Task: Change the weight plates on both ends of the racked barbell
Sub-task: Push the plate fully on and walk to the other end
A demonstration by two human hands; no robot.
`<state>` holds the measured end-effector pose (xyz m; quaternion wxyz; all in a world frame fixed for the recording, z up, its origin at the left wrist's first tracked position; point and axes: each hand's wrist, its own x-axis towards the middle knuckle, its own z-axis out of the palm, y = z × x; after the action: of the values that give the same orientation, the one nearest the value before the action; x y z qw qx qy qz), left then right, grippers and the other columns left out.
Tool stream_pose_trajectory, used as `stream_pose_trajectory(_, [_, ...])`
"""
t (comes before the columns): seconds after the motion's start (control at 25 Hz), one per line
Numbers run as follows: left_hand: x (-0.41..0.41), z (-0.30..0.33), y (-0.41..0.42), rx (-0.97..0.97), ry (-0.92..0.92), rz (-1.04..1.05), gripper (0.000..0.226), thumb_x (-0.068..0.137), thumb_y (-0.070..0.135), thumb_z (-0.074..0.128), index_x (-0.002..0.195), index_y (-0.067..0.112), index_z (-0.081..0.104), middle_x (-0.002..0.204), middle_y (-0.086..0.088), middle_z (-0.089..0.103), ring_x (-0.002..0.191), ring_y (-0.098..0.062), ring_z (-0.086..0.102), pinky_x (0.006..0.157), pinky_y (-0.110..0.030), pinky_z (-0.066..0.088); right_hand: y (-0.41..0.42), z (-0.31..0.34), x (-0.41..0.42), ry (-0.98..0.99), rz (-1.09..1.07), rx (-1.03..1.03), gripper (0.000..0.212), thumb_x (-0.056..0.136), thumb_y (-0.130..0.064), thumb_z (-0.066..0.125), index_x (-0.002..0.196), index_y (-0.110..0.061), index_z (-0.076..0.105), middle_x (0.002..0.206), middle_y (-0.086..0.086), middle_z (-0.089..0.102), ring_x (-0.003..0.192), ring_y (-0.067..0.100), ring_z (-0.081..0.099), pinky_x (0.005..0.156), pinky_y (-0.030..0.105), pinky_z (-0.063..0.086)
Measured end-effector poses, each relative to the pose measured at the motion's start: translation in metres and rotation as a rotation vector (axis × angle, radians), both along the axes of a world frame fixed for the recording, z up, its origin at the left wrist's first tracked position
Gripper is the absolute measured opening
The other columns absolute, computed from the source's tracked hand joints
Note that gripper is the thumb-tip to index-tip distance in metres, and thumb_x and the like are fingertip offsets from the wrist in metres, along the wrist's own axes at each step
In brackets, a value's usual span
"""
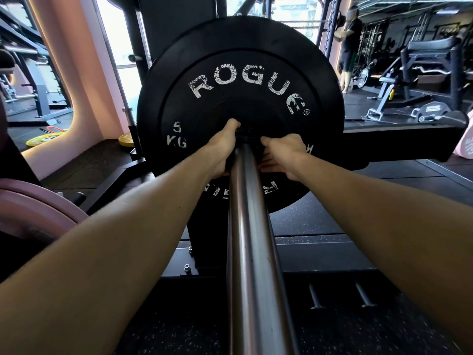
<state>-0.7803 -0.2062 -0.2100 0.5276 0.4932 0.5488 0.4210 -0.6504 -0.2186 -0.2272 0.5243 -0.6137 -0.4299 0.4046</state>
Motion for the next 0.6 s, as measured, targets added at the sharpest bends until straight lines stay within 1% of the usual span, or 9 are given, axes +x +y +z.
stream_pose_trajectory(0.08, [-0.002, -0.004, 0.005, 0.016, -0.025, 0.052, 0.045, 0.090, 0.055, 0.052, 0.097, 0.014, 0.070, 0.088, -0.008, 0.070, 0.076, -0.024, 0.065, 0.079, -0.036, 0.055, 0.001, 0.000, 0.001, -0.016, 0.012, -0.006, 0.035, 0.094, -0.029, 0.065, 0.086, 0.005, 0.063, 0.085, 0.022, 0.070, 0.069, 0.034, 0.072, 0.055, 0.037, 0.059])
stream_pose_trajectory(0.16, [-0.003, -0.005, 0.003, -0.006, -0.035, 0.011, 0.043, 0.092, 0.056, 0.051, 0.094, 0.017, 0.069, 0.084, -0.006, 0.070, 0.074, -0.023, 0.065, 0.077, -0.036, 0.055, 0.003, 0.000, 0.003, -0.030, 0.010, -0.005, 0.042, 0.090, -0.038, 0.068, 0.088, 0.004, 0.066, 0.086, 0.020, 0.071, 0.073, 0.033, 0.073, 0.058, 0.038, 0.061])
stream_pose_trajectory(0.2, [-0.004, -0.005, 0.003, -0.013, -0.024, -0.007, 0.043, 0.093, 0.056, 0.050, 0.094, 0.017, 0.068, 0.083, -0.005, 0.069, 0.073, -0.021, 0.064, 0.075, -0.034, 0.054, 0.005, -0.001, 0.004, -0.039, 0.002, -0.005, 0.047, 0.087, -0.043, 0.069, 0.090, 0.003, 0.067, 0.088, 0.019, 0.072, 0.076, 0.033, 0.073, 0.064, 0.041, 0.062])
stream_pose_trajectory(0.28, [-0.006, -0.002, 0.001, -0.029, 0.007, -0.028, 0.047, 0.093, 0.059, 0.047, 0.097, 0.018, 0.068, 0.084, -0.004, 0.069, 0.075, -0.021, 0.064, 0.077, -0.033, 0.053, 0.002, 0.000, 0.002, -0.059, 0.007, -0.004, 0.051, 0.084, -0.048, 0.070, 0.096, 0.002, 0.068, 0.092, 0.017, 0.072, 0.081, 0.034, 0.073, 0.071, 0.046, 0.062])
stream_pose_trajectory(0.36, [-0.010, 0.001, -0.001, -0.057, 0.068, -0.051, 0.055, 0.092, 0.066, 0.044, 0.102, 0.017, 0.067, 0.090, -0.005, 0.069, 0.079, -0.022, 0.064, 0.074, -0.033, 0.054, -0.002, 0.003, 0.000, -0.087, 0.022, 0.000, 0.048, 0.087, -0.045, 0.068, 0.098, 0.002, 0.067, 0.095, 0.018, 0.071, 0.084, 0.034, 0.072, 0.072, 0.046, 0.062])
stream_pose_trajectory(0.44, [-0.011, 0.003, -0.002, -0.029, 0.195, -0.012, 0.069, 0.088, 0.072, 0.044, 0.122, 0.014, 0.059, 0.106, -0.006, 0.067, 0.090, -0.024, 0.065, 0.063, -0.032, 0.052, -0.009, 0.007, 0.001, -0.104, 0.064, 0.005, 0.036, 0.093, -0.035, 0.065, 0.096, 0.001, 0.065, 0.095, 0.019, 0.070, 0.082, 0.033, 0.072, 0.068, 0.042, 0.062])
stream_pose_trajectory(0.48, [-0.012, 0.004, -0.004, 0.026, 0.258, 0.042, 0.073, 0.088, 0.071, 0.046, 0.133, 0.013, 0.050, 0.112, -0.006, 0.063, 0.095, -0.025, 0.064, 0.057, -0.031, 0.050, -0.012, 0.008, 0.003, -0.122, 0.086, 0.010, 0.029, 0.095, -0.031, 0.064, 0.093, -0.001, 0.065, 0.096, 0.019, 0.071, 0.082, 0.031, 0.073, 0.069, 0.040, 0.062])
stream_pose_trajectory(0.52, [-0.012, 0.007, -0.007, 0.102, 0.306, 0.082, 0.068, 0.091, 0.065, 0.048, 0.136, 0.015, 0.042, 0.114, -0.005, 0.059, 0.094, -0.025, 0.062, 0.054, -0.031, 0.049, -0.017, 0.011, 0.005, -0.147, 0.104, 0.018, 0.025, 0.096, -0.029, 0.062, 0.090, -0.005, 0.064, 0.098, 0.019, 0.071, 0.083, 0.030, 0.073, 0.072, 0.040, 0.062])
stream_pose_trajectory(0.6, [-0.013, 0.014, -0.014, 0.209, 0.382, 0.082, 0.040, 0.096, 0.052, 0.050, 0.121, 0.021, 0.045, 0.107, -0.006, 0.058, 0.086, -0.023, 0.059, 0.054, -0.034, 0.051, -0.024, 0.018, 0.013, -0.221, 0.150, 0.023, 0.025, 0.098, -0.032, 0.059, 0.087, -0.011, 0.065, 0.102, 0.015, 0.073, 0.089, 0.026, 0.072, 0.080, 0.040, 0.060])
